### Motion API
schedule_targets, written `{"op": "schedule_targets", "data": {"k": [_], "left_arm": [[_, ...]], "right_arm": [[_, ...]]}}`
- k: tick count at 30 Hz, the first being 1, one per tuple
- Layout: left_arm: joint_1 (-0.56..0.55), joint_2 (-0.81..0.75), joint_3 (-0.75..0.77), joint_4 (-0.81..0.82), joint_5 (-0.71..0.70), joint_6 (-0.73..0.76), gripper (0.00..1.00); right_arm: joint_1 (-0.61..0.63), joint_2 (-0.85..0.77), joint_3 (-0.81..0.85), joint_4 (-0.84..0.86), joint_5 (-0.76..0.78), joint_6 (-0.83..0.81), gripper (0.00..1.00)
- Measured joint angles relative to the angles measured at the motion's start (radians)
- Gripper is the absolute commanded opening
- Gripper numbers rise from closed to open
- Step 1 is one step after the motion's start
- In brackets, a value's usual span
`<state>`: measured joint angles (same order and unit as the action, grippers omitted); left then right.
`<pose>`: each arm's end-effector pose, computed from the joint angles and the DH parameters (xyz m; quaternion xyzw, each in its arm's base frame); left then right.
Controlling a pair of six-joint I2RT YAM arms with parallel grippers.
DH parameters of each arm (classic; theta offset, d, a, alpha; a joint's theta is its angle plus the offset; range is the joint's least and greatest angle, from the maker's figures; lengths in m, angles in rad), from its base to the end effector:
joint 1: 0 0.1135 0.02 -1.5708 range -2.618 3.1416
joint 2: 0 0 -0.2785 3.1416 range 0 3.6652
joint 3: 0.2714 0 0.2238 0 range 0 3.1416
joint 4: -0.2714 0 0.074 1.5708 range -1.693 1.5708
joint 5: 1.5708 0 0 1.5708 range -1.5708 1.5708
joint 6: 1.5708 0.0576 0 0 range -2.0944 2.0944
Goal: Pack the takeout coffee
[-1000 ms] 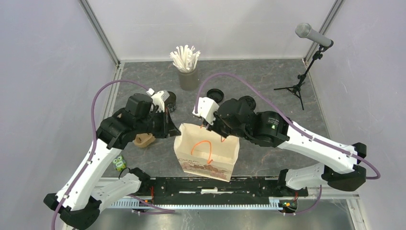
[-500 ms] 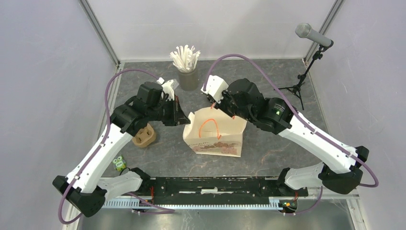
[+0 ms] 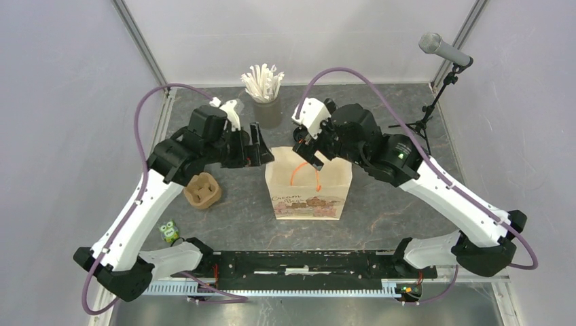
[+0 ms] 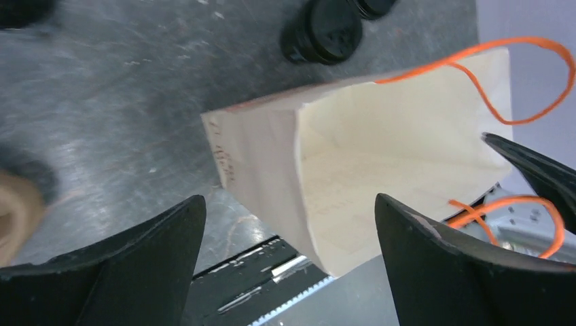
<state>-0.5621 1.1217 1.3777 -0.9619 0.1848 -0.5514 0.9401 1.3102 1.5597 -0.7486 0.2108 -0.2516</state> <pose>0.1567 -0.1112 0.3923 0.0435 0.9038 -0.2916 0.3100 0.1612 0.2003 0.4316 -0.4354 0.7379 0.0862 0.5085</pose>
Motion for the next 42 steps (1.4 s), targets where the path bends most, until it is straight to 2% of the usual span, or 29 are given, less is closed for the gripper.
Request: {"op": "schedule_targets", "data": {"k": [5,9,12,18,22,26,30,38,42], "left_arm": [[0.002,-0.010,0.105,-0.098,-0.195,-0.026,1.00],[0.025,-0.044,0.107,-0.174,-0.347,-0.078,1.00],[0.094,-0.067,0.087,-0.211,-0.408,-0.094,0.98],[0.317,-0.052,-0.051,-0.218,-0.431,-0.094,0.95],[0.436,0.000,-0.140,-0.207,-0.408,-0.093,1.00],[0.524,0.012,-0.205,-0.189,-0.364,-0.093,1.00],[0.556,0.012,-0.211,-0.161,-0.341,-0.093,0.99],[0.586,0.023,-0.227,-0.097,-0.320,-0.087,0.69],[0.611,0.014,-0.283,-0.066,-0.339,-0.087,0.62]], "right_arm": [[0.000,-0.032,0.038,0.006,0.000,0.031,0.98],[0.000,-0.096,0.015,0.034,0.005,0.057,0.98],[0.000,-0.168,-0.045,0.085,0.013,0.071,0.98],[0.000,-0.259,-0.145,0.172,0.005,0.095,0.98],[0.000,-0.293,-0.217,0.218,-0.013,0.123,0.98],[-0.001,-0.301,-0.232,0.217,-0.043,0.143,0.98],[-0.001,-0.332,-0.243,0.217,-0.048,0.145,0.98],[-0.001,-0.360,-0.249,0.217,-0.045,0.150,0.98],[-0.001,-0.360,-0.254,0.219,-0.044,0.141,0.98]]}}
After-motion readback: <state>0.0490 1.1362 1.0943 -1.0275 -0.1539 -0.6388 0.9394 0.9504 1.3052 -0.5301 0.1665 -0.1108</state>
